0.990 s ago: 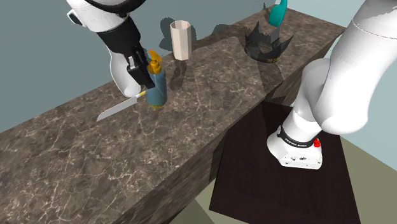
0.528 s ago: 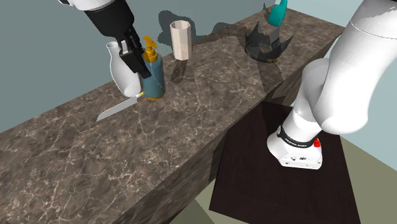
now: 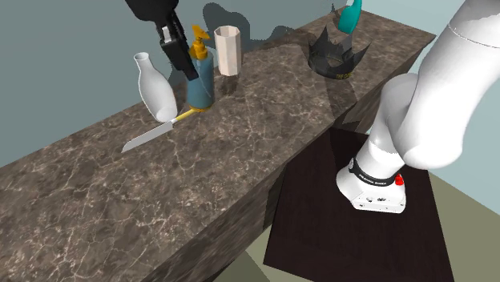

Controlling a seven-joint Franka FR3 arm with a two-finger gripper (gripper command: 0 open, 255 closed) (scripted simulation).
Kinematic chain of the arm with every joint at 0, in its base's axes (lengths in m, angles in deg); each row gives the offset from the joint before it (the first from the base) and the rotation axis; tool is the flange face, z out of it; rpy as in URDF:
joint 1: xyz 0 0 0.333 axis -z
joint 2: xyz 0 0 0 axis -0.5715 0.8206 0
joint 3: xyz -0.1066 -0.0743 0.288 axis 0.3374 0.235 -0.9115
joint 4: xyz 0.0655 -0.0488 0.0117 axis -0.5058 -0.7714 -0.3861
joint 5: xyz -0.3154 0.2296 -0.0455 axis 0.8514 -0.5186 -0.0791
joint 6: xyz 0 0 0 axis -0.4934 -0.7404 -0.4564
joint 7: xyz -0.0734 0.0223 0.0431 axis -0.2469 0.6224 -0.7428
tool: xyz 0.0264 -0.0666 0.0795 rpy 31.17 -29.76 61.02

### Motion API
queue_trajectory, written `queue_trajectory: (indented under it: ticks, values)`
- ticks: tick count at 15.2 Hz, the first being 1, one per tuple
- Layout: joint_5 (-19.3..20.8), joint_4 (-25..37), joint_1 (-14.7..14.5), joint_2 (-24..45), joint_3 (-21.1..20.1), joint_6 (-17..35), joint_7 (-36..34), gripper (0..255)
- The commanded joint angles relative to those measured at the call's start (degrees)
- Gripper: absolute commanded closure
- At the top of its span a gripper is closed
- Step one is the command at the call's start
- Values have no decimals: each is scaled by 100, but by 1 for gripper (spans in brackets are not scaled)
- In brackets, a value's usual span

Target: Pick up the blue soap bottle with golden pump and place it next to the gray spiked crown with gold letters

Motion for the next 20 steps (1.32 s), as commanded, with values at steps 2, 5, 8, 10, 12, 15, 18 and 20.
queue_trajectory:
  ticks: [2, 5, 8, 10, 12, 15, 18, 20]
  values:
    - [33, -450, 182, -365, 189, 139, 366, 255]
    - [96, -843, 357, -701, 403, 252, 747, 255]
    - [184, -1169, 526, -987, 629, 352, 1132, 255]
    - [255, -1351, 639, -1150, 785, 414, 1390, 255]
    - [333, -1505, 751, -1291, 946, 475, 1649, 255]
    - [460, -1687, 920, -1460, 1195, 565, 2042, 255]
    - [593, -1811, 1086, -1577, 1454, 656, 2438, 255]
    - [683, -1862, 1197, -1626, 1631, 719, 2705, 255]
